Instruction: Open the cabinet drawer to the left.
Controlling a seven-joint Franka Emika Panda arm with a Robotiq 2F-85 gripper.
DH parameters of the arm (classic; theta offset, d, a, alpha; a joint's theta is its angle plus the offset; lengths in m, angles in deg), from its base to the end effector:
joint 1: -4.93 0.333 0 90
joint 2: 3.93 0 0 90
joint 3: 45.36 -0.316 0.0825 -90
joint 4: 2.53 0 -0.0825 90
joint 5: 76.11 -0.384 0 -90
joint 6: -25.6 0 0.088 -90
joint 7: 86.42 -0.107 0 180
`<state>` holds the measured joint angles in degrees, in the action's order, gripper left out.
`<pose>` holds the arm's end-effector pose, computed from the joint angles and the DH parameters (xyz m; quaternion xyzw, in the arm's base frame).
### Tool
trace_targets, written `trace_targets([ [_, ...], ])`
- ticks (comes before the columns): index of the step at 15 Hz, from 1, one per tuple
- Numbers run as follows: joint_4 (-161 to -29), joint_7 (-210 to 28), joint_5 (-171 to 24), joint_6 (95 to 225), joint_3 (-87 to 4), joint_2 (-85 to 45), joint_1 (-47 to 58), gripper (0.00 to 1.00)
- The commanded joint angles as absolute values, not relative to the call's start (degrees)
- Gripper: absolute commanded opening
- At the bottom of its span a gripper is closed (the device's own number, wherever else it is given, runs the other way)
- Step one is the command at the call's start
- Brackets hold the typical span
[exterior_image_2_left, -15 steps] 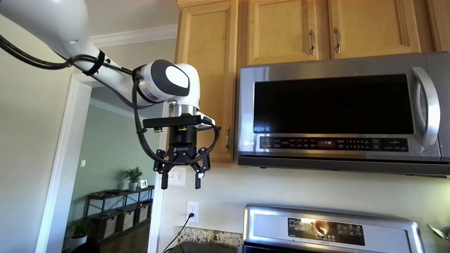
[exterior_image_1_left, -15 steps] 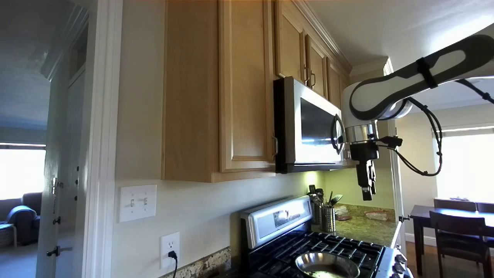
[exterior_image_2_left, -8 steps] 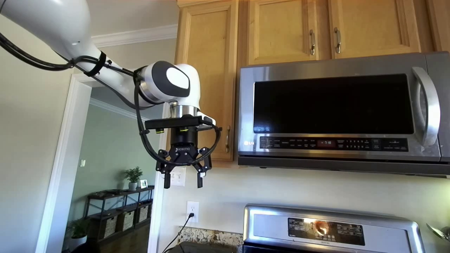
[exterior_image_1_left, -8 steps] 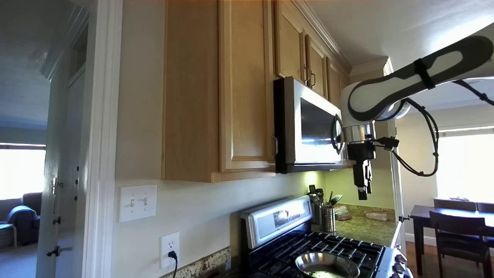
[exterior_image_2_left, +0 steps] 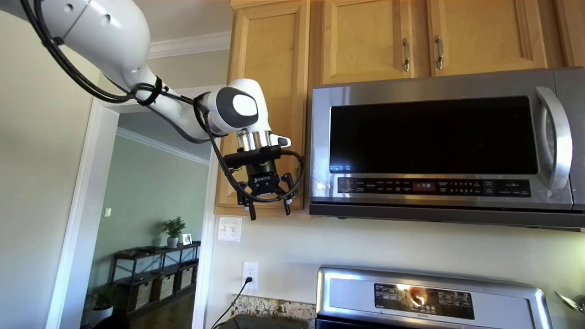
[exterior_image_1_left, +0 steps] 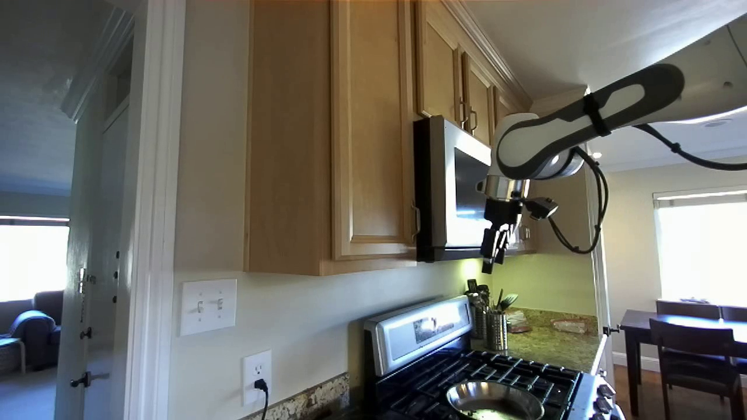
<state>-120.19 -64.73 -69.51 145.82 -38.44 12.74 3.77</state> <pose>0.4934 -0.0822 0.5941 0.9759 0.1365 0.1513 0.0779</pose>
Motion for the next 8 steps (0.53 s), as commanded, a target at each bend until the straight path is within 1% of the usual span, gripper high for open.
trace_targets([
  [1, -114.93, -63.33, -72.16, 152.62, -38.86, 7.98, 4.89, 1.00],
  [5, -111.47, -61.63, -72.84, 160.21, -40.04, 4.17, 5.23, 1.00],
  [8, -112.25, -63.52, -71.85, 159.71, -40.83, 4.63, 4.61, 1.00],
])
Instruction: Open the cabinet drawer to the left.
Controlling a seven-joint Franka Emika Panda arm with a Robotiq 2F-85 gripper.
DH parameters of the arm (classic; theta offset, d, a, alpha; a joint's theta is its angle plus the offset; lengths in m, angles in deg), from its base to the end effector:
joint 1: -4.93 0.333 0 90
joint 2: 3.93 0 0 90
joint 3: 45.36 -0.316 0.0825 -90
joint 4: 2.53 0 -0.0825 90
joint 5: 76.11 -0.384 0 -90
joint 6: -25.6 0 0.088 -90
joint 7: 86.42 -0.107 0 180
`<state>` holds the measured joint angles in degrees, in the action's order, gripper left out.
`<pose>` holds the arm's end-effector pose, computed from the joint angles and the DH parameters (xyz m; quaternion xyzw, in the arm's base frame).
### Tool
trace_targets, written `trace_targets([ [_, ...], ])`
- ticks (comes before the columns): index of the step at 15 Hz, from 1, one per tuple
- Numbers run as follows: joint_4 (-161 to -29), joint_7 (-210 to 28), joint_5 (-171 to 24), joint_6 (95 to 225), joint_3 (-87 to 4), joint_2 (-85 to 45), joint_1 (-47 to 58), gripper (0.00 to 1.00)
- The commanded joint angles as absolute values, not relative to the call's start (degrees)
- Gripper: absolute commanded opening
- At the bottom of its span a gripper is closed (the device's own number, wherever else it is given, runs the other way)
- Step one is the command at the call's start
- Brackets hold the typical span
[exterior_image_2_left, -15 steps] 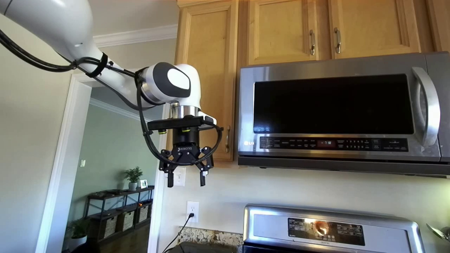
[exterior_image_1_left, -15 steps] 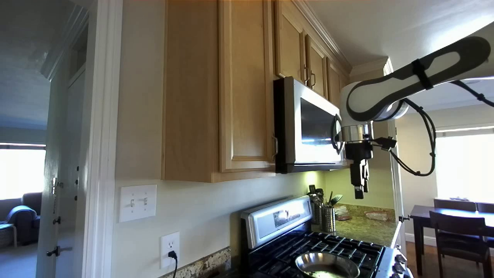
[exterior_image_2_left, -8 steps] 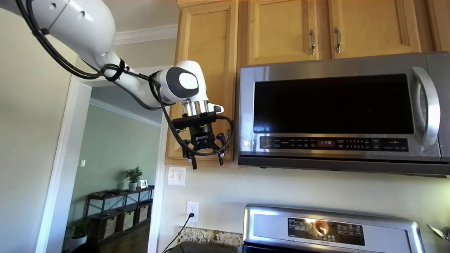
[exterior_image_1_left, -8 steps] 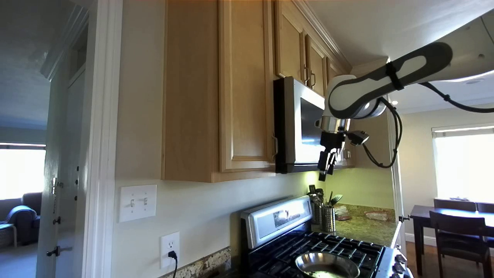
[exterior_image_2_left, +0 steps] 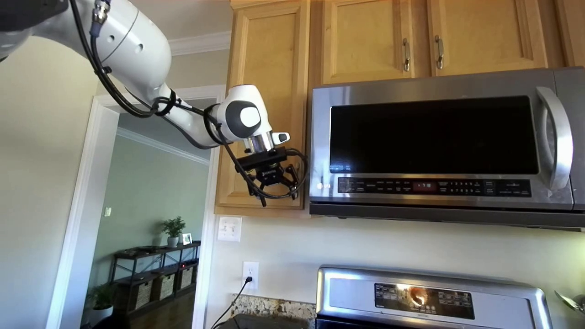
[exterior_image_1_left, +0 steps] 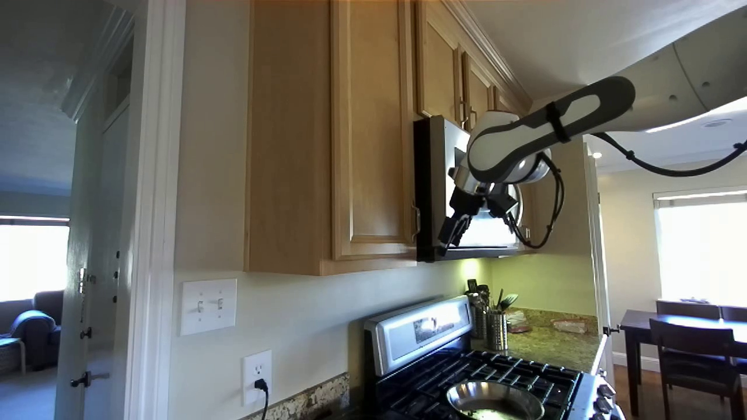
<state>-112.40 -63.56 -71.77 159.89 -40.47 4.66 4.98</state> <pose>0.5570 -0.0515 0.6215 0.9440 0.1662 0.2690 0.0944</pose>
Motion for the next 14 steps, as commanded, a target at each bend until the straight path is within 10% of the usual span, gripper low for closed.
trace_targets([
  [1, -111.99, -63.52, -71.85, 159.84, -40.89, 4.38, 4.60, 1.00],
  [14, -108.18, -63.85, -70.94, 168.38, -41.36, 2.10, 4.68, 1.00],
])
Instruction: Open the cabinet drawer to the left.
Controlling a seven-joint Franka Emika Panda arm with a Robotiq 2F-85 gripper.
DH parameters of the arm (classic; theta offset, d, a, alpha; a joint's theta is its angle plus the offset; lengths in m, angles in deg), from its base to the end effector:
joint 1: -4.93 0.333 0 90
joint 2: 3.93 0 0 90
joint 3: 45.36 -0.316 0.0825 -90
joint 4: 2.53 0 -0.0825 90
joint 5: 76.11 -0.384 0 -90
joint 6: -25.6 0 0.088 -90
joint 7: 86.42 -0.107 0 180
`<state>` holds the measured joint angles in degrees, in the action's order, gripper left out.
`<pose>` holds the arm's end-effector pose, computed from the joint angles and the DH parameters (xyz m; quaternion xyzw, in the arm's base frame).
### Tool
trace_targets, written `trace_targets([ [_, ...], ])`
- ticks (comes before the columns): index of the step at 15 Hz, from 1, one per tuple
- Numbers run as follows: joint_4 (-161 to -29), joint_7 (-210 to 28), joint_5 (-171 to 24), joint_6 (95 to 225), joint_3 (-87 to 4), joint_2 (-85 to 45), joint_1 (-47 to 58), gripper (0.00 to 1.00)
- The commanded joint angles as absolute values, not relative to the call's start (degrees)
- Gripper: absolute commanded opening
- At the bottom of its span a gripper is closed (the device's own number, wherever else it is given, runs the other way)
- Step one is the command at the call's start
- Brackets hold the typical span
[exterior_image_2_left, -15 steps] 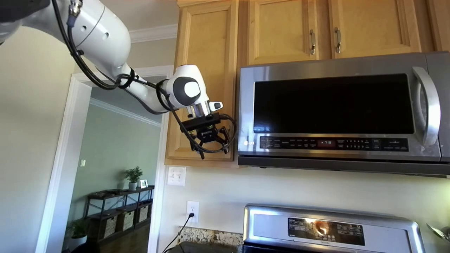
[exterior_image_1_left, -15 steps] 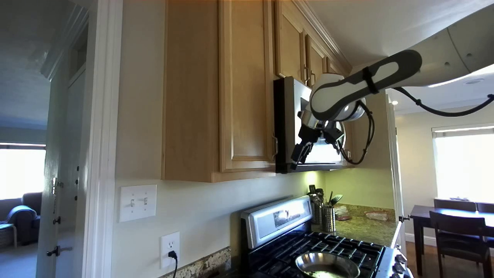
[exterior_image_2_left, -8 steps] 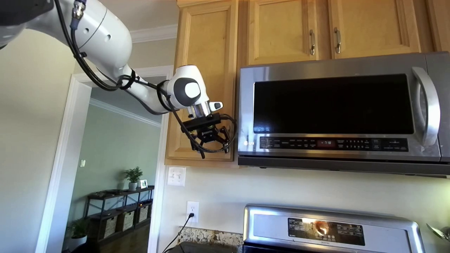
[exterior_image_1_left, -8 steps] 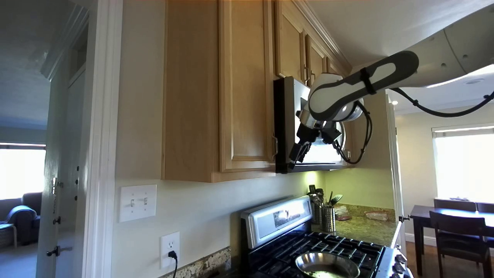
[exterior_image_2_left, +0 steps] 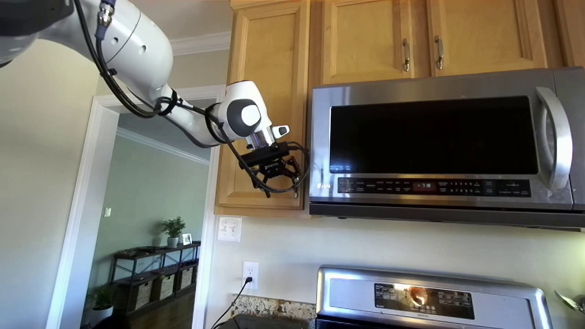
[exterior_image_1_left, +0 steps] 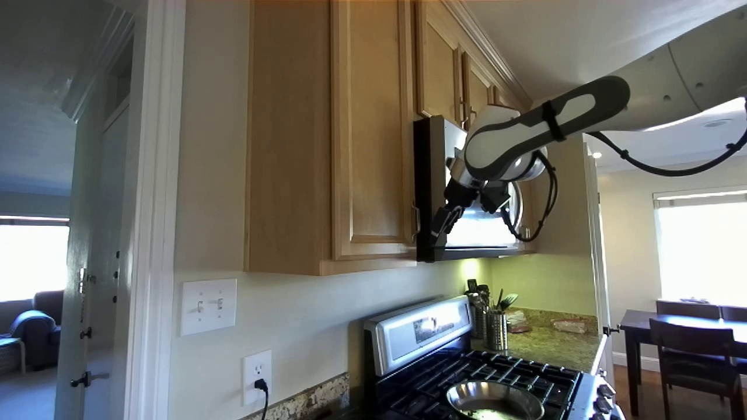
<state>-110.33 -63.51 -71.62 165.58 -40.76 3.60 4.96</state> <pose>0.5671 -0.0483 0.6435 0.9251 0.1678 0.3227 0.1086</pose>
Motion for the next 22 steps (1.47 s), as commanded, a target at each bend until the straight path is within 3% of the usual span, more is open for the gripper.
trace_targets([
  [1, -107.79, -63.97, -70.77, 169.40, -41.50, 1.83, 4.65, 1.00],
  [9, -102.92, -64.14, -67.50, 176.05, -41.67, -2.69, 3.77, 1.00],
  [11, -101.75, -64.05, -67.10, 175.96, -41.67, -3.73, 3.55, 0.83],
  [12, -101.48, -63.88, -67.21, 175.94, -41.74, -4.11, 3.51, 0.67],
  [14, -100.72, -63.81, -67.20, 175.95, -41.87, -4.97, 3.49, 0.52],
  [20, -98.51, -63.57, -66.68, 177.82, -41.94, -7.03, 3.32, 0.12],
  [22, -98.63, -64.35, -66.64, 177.42, -41.93, -6.88, 3.29, 0.11],
])
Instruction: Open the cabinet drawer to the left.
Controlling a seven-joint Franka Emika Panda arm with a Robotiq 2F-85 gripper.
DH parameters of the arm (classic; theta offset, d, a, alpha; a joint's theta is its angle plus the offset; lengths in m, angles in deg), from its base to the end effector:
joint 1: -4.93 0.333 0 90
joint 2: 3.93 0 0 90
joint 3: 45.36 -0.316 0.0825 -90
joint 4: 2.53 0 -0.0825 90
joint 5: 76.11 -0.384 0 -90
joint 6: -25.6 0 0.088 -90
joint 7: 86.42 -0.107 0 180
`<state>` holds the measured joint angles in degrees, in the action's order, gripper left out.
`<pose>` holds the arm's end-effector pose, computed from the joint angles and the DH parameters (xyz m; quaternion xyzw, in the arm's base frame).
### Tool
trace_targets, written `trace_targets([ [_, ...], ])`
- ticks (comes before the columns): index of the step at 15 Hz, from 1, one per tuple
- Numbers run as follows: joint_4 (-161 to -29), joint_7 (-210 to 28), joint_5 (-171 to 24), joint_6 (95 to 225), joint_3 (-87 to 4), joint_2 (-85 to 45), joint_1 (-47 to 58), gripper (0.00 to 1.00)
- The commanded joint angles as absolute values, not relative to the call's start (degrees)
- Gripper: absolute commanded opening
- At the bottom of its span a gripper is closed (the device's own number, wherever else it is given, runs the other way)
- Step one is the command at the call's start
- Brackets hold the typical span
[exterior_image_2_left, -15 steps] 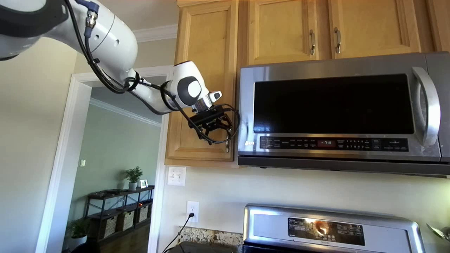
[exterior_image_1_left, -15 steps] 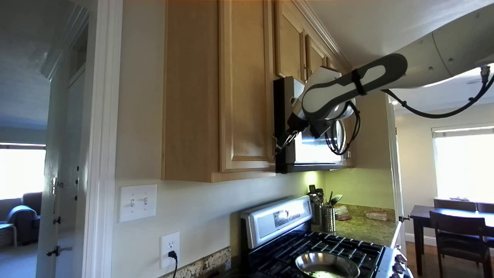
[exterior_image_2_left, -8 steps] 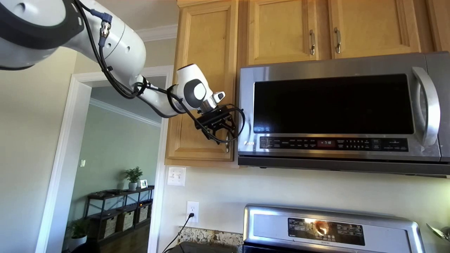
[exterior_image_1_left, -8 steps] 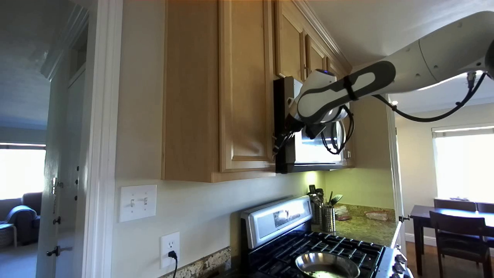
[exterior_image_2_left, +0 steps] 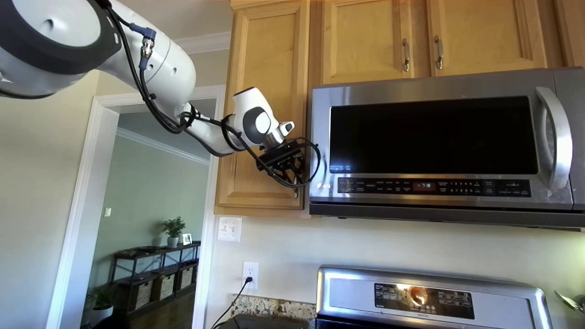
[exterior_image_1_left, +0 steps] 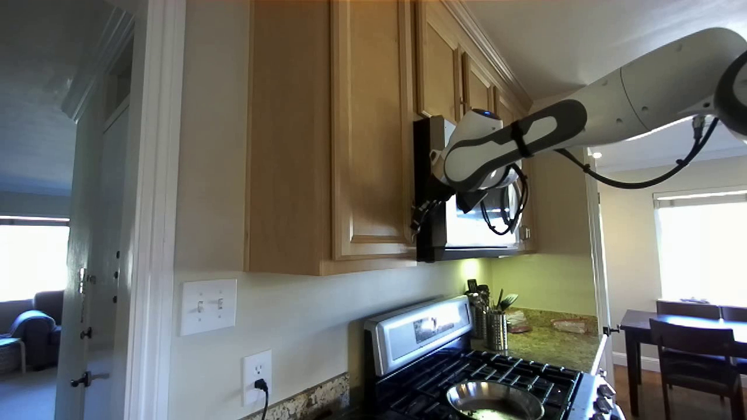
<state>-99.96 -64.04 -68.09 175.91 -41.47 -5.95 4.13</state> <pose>0.6226 -0.0470 0.6648 0.8839 0.1785 0.4028 0.1571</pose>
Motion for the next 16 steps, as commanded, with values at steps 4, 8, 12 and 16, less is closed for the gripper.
trace_targets([
  [4, -100.52, -63.44, -68.13, 177.02, -42.33, -5.66, 3.53, 0.12],
  [8, -104.49, -61.83, -70.04, 176.44, -42.99, -2.68, 4.02, 0.12],
  [12, -109.44, -57.21, -72.95, 176.71, -43.47, 1.27, 4.59, 0.11],
  [16, -117.04, -51.07, -74.80, 176.75, -43.33, 7.54, 6.09, 0.11],
])
